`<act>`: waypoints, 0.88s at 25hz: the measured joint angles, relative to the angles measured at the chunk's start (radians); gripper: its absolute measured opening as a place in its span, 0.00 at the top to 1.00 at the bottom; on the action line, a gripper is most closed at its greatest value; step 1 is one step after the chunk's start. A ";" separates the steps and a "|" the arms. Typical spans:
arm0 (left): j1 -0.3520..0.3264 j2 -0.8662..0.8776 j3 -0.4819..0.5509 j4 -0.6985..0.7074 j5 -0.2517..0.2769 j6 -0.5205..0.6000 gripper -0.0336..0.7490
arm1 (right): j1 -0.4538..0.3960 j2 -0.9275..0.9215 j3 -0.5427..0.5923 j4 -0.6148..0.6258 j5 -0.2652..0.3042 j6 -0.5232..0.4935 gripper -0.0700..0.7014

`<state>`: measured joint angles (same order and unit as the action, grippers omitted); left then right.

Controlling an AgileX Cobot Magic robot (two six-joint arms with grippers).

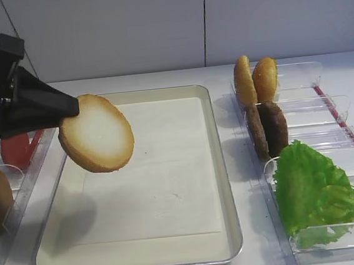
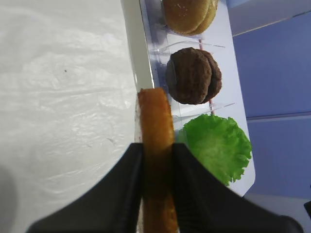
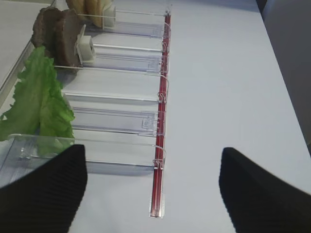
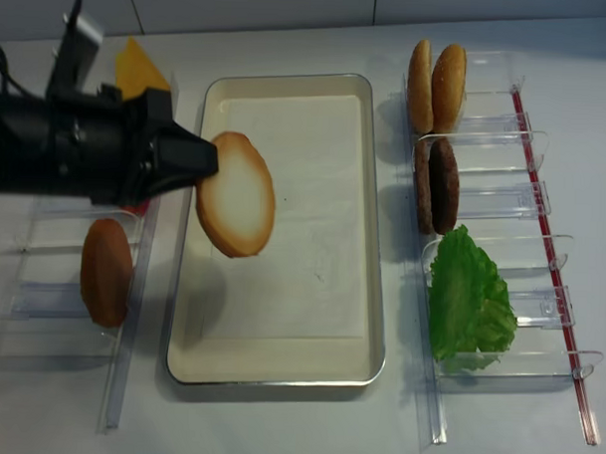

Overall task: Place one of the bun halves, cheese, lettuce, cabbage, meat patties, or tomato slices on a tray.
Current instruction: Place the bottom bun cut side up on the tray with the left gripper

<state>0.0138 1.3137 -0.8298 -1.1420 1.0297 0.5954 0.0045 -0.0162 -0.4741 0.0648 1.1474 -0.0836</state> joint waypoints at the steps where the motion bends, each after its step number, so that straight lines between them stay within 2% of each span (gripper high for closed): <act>1: 0.000 0.000 0.025 -0.036 -0.007 0.022 0.80 | 0.000 0.000 0.000 0.000 0.000 0.000 0.16; 7: -0.013 0.000 0.112 -0.175 -0.056 0.099 0.80 | 0.000 0.000 0.000 0.000 0.000 0.000 0.16; 15: -0.187 0.000 0.117 -0.196 -0.217 0.136 0.80 | 0.000 0.000 0.000 0.000 0.000 0.000 0.16; 18: -0.209 0.007 0.117 -0.202 -0.268 0.138 0.80 | 0.000 0.000 0.000 0.000 0.000 0.000 0.16; 22: -0.213 0.087 0.117 -0.211 -0.271 0.138 0.80 | 0.000 0.000 0.000 0.000 0.000 0.000 0.16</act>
<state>-0.1997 1.4007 -0.7128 -1.3530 0.7590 0.7337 0.0045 -0.0162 -0.4741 0.0648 1.1474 -0.0836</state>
